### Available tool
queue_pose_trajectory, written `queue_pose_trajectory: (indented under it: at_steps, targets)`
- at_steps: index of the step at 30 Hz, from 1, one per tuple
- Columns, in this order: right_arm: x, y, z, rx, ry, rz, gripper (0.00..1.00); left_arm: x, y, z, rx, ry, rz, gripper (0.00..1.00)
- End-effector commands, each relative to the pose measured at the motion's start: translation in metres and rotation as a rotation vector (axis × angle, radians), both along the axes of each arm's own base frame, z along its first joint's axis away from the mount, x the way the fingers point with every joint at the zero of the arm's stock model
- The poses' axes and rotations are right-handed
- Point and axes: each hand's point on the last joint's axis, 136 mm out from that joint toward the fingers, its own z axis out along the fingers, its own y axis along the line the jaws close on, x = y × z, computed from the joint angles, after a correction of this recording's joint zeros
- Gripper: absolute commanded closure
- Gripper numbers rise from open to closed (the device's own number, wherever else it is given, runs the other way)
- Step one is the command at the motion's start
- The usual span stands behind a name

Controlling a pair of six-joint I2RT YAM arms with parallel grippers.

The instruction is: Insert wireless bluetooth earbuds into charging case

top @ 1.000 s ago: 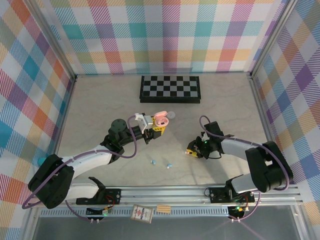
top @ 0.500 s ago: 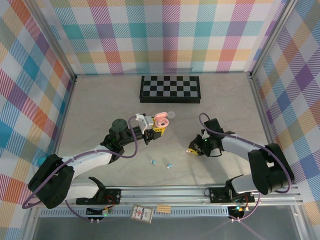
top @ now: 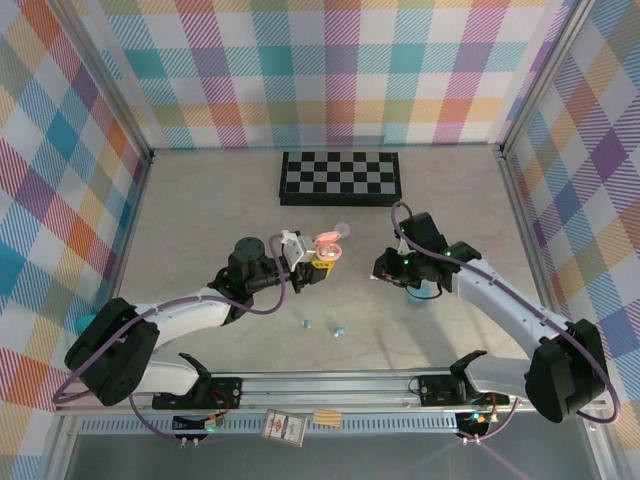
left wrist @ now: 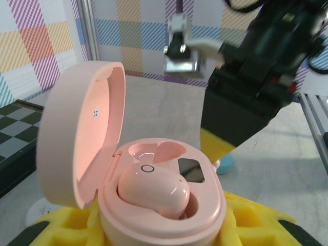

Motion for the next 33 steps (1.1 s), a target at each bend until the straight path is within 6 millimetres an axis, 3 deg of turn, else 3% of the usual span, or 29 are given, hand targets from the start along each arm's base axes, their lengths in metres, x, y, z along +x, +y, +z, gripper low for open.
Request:
queue_pose_trajectory:
  at_steps: [1,10,16,25,33]
  targets:
    - [-0.002,-0.001,0.02,-0.07,-0.066,0.051,0.81,0.006,-0.007,0.005,0.0,-0.032,0.003,0.71]
    - [0.007,0.029,0.07,-0.076,-0.261,0.169,0.8,0.01,-0.013,-0.006,0.011,-0.001,-0.006,0.71]
    - [0.018,0.053,0.087,-0.093,-0.367,0.277,0.8,0.009,-0.015,-0.009,0.014,0.008,-0.02,0.71]
    - [0.026,0.076,0.09,-0.085,-0.387,0.346,0.81,0.008,-0.017,-0.009,0.017,0.009,-0.028,0.71]
    - [0.026,0.081,0.08,-0.102,-0.362,0.372,0.81,0.007,-0.017,-0.006,0.014,-0.001,-0.033,0.71]
